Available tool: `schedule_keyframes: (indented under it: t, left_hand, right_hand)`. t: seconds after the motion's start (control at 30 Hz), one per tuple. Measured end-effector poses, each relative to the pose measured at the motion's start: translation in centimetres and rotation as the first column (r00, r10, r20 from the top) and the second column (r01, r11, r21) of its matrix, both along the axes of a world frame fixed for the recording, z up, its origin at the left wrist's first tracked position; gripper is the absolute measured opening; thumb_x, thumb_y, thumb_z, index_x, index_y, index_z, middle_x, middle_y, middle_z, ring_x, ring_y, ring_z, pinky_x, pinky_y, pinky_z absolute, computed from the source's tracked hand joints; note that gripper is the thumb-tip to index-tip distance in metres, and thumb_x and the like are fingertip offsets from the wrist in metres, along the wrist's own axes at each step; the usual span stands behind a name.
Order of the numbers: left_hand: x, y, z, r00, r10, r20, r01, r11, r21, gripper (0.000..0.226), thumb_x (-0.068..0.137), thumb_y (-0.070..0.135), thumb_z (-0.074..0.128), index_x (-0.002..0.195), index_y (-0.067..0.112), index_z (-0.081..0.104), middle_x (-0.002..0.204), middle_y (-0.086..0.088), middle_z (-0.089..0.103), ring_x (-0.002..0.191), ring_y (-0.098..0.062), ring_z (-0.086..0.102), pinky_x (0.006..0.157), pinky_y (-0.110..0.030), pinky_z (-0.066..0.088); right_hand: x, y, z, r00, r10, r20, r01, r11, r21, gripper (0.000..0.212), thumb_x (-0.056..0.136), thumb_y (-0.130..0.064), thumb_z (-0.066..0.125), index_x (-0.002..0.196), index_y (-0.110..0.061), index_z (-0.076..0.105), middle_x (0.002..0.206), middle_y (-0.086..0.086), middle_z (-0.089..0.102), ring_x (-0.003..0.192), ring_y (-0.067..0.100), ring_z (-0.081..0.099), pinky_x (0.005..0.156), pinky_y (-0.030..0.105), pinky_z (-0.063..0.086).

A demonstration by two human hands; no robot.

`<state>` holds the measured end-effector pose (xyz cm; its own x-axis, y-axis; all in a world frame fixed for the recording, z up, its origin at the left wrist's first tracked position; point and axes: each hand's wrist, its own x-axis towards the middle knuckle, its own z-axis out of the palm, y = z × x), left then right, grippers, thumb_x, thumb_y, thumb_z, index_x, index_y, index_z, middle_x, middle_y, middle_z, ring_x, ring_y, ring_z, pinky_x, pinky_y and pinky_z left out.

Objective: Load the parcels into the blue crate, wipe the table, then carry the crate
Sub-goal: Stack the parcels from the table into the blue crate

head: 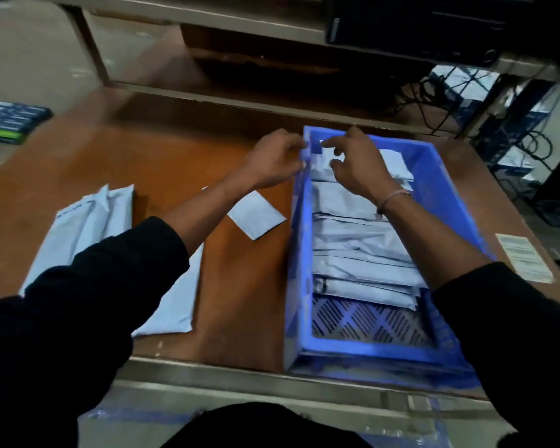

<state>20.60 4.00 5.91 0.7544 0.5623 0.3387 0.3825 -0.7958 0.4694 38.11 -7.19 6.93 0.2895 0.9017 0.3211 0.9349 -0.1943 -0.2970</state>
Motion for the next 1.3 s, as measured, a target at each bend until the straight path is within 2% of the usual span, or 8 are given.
schedule_keyframes:
  t: [0.27, 0.4, 0.6, 0.8, 0.93, 1.03, 1.17, 1.3]
  left_hand:
    - [-14.2, 5.8, -3.6, 0.988, 0.157, 0.011, -0.14, 0.907, -0.397, 0.032, 0.092, 0.024, 0.074, 0.12, 0.009, 0.07, 0.114, -0.002, 0.068, 0.106, -0.018, 0.065, 0.092, -0.031, 0.054]
    - [-21.5, 8.9, -5.3, 0.956, 0.293, 0.001, -0.258, 0.844, -0.47, 0.022, 0.092, 0.019, 0.074, 0.113, 0.013, 0.07, 0.104, -0.004, 0.07, 0.096, -0.022, 0.069, 0.08, -0.03, 0.058]
    - [-30.6, 11.0, -6.9, 0.896, 0.444, -0.012, -0.379, 0.749, -0.543, 0.019, 0.093, 0.004, 0.068, 0.112, -0.001, 0.068, 0.096, -0.014, 0.069, 0.077, -0.019, 0.064, 0.067, -0.024, 0.055]
    - [-38.1, 12.6, -10.2, 0.767, 0.633, -0.106, -0.602, 0.652, -0.461, 0.017, 0.081, 0.003, 0.072, 0.097, 0.007, 0.074, 0.099, -0.018, 0.073, 0.079, -0.027, 0.067, 0.076, -0.039, 0.057]
    - [-41.3, 13.0, -11.7, 0.685, 0.692, -0.227, -0.718, 0.59, -0.369, 0.027, 0.077, 0.015, 0.084, 0.101, 0.006, 0.073, 0.103, -0.015, 0.072, 0.093, -0.032, 0.068, 0.074, -0.03, 0.048]
    - [-42.6, 12.8, -12.7, 0.674, 0.691, -0.262, -0.716, 0.523, -0.462, 0.044, 0.073, 0.031, 0.092, 0.102, 0.008, 0.067, 0.092, -0.013, 0.07, 0.074, -0.03, 0.071, 0.068, -0.038, 0.059]
    - [-42.8, 12.4, -12.9, 0.678, 0.682, -0.276, -0.693, 0.466, -0.55, 0.049, 0.069, 0.035, 0.094, 0.1, 0.012, 0.064, 0.077, -0.008, 0.07, 0.06, -0.024, 0.072, 0.053, -0.03, 0.056]
    - [-42.5, 12.6, -12.9, 0.687, 0.684, -0.245, -0.667, 0.46, -0.587, 0.054, 0.065, 0.036, 0.096, 0.1, 0.01, 0.064, 0.077, -0.01, 0.074, 0.06, -0.023, 0.075, 0.062, -0.034, 0.059]
  right_hand:
    - [-13.2, 7.4, -0.6, 0.894, 0.028, -0.447, -0.194, 0.923, -0.331, 0.023, 0.087, -0.011, 0.066, 0.109, -0.011, 0.07, 0.084, 0.009, 0.071, 0.062, 0.016, 0.063, 0.051, 0.021, 0.047]
    - [-19.6, 10.7, -3.1, 0.831, -0.005, -0.556, -0.321, 0.812, -0.488, 0.024, 0.087, -0.018, 0.065, 0.101, -0.001, 0.072, 0.091, 0.014, 0.075, 0.075, 0.028, 0.07, 0.063, 0.033, 0.057]
    - [-29.4, 14.4, -7.7, 0.651, -0.093, -0.754, -0.378, 0.821, -0.428, 0.026, 0.092, -0.016, 0.063, 0.068, -0.006, 0.062, 0.068, 0.016, 0.059, 0.058, 0.025, 0.053, 0.058, 0.029, 0.044]
    - [-36.2, 17.4, -11.5, 0.498, -0.17, -0.85, -0.293, 0.89, -0.35, 0.02, 0.079, -0.033, 0.08, 0.079, -0.017, 0.069, 0.078, 0.001, 0.068, 0.067, 0.02, 0.065, 0.062, 0.031, 0.053]
    - [-37.7, 19.8, -16.0, 0.488, -0.147, -0.86, -0.265, 0.915, -0.306, 0.088, 0.031, -0.065, 0.092, 0.105, -0.022, 0.072, 0.103, -0.005, 0.075, 0.089, 0.019, 0.074, 0.074, 0.042, 0.062]
    - [-38.9, 20.0, -16.1, 0.554, -0.122, -0.824, -0.236, 0.926, -0.296, 0.104, 0.019, -0.073, 0.089, 0.11, -0.027, 0.068, 0.107, -0.009, 0.072, 0.092, 0.014, 0.071, 0.075, 0.037, 0.062]
    - [-39.9, 19.9, -15.3, 0.553, -0.145, -0.82, -0.231, 0.919, -0.318, 0.099, 0.019, -0.06, 0.092, 0.107, -0.021, 0.069, 0.107, -0.005, 0.072, 0.092, 0.017, 0.07, 0.078, 0.037, 0.061]
    - [-40.1, 20.4, -15.7, 0.392, -0.221, -0.893, -0.235, 0.915, -0.329, 0.078, 0.03, -0.037, 0.094, 0.098, -0.008, 0.073, 0.1, 0.005, 0.075, 0.088, 0.028, 0.074, 0.075, 0.048, 0.061]
